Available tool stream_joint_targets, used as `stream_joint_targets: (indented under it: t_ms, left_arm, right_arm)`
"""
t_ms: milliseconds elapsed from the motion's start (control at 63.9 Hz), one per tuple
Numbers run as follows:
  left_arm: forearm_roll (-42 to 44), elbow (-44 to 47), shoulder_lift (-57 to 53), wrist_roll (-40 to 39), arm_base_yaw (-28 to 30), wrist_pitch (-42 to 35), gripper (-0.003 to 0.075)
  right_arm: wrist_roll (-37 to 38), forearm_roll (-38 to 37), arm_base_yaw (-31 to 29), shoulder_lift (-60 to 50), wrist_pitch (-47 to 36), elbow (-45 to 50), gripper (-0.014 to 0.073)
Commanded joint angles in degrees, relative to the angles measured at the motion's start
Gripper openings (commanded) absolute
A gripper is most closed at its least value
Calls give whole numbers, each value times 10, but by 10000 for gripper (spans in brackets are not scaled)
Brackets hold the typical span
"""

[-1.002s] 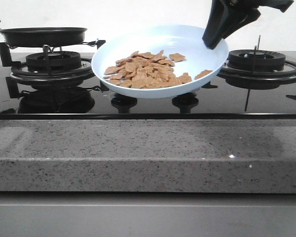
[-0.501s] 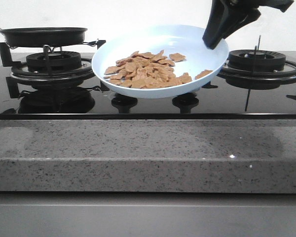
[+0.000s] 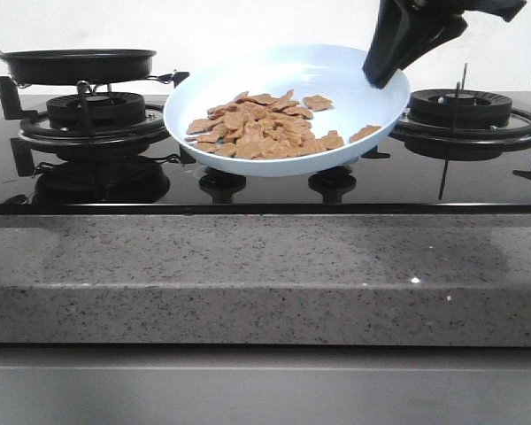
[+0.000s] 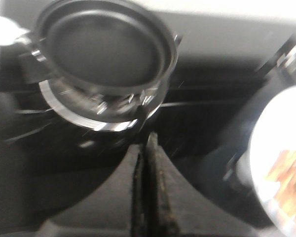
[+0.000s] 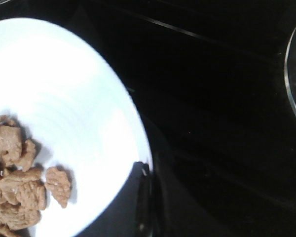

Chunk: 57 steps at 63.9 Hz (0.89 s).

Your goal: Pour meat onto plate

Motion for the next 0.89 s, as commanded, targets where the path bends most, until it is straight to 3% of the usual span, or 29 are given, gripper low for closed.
stream_joint_targets:
  t_ms: [0,110,266,579,877]
  left_arm:
    - [125,15,-57,-96,-45,-44,-20]
    - [225,67,-118,-174,-95,-51,-20]
    - [261,156,-211,-201,-142,-88,-20]
    - [279,267,-332,-201,-145,-174,-20]
    - [279,278,-357,-201,-145,-209,-20]
  right_arm:
    - [-3,14,-1,-26,-30,-16,-70]
    - [-3,14,-1,-26,-30,-16,-70]
    - [-3,14,-1,-26,-30,-16,-70]
    - [-3,14,-1,-26,-30,-16,-70]
    - [-3,14,-1,-26,-30,-16,-70]
